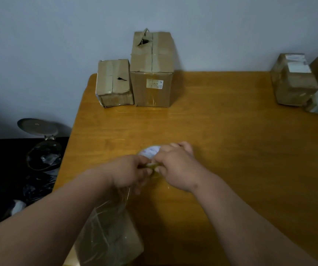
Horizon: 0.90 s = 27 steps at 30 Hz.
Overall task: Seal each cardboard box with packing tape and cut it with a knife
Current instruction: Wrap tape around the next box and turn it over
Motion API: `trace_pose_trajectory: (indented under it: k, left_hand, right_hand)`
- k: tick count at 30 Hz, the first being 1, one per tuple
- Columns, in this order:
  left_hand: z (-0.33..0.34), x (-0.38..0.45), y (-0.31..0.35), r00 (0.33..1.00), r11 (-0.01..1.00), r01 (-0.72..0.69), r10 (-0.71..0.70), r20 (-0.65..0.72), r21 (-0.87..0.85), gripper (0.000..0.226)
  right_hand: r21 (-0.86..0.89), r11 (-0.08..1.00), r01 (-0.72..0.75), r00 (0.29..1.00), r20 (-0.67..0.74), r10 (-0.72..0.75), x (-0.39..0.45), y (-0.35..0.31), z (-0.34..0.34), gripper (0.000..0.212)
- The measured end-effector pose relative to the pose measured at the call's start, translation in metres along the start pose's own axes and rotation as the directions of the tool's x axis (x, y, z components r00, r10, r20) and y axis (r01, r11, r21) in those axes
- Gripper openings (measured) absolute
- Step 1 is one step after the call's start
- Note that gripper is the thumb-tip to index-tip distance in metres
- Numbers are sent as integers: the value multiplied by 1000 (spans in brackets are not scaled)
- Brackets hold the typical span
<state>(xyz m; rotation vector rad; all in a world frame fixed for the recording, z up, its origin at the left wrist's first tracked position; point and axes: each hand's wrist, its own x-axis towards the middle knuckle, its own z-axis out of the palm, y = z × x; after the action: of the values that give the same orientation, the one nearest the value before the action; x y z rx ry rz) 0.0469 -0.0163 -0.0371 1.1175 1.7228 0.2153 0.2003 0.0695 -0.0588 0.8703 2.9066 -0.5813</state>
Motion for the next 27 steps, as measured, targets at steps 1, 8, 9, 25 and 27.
trace_pose_trajectory:
  k: [1,8,9,25,27]
  left_hand:
    - [-4,1,-1,998,998,2,-6,-57,-65,19]
    - [-4,17,-8,980,864,61,-148,-136,-499,17]
    - [-6,19,-9,982,847,73,-154,-111,-527,15]
    - [-24,17,-22,991,614,117,-122,53,-780,15]
    - [-25,16,-23,992,580,113,-104,65,-806,22]
  right_hand:
    - [46,999,15,998,-62,-12,6,1,3,21]
    - [344,837,-425,860,-134,492,8,37,49,42]
    - [234,821,-521,839,-36,543,3,42,60,42]
    - [485,713,-506,842,98,531,-34,23,37,9]
    - [547,741,-389,897,41,440,-46,8,8,12]
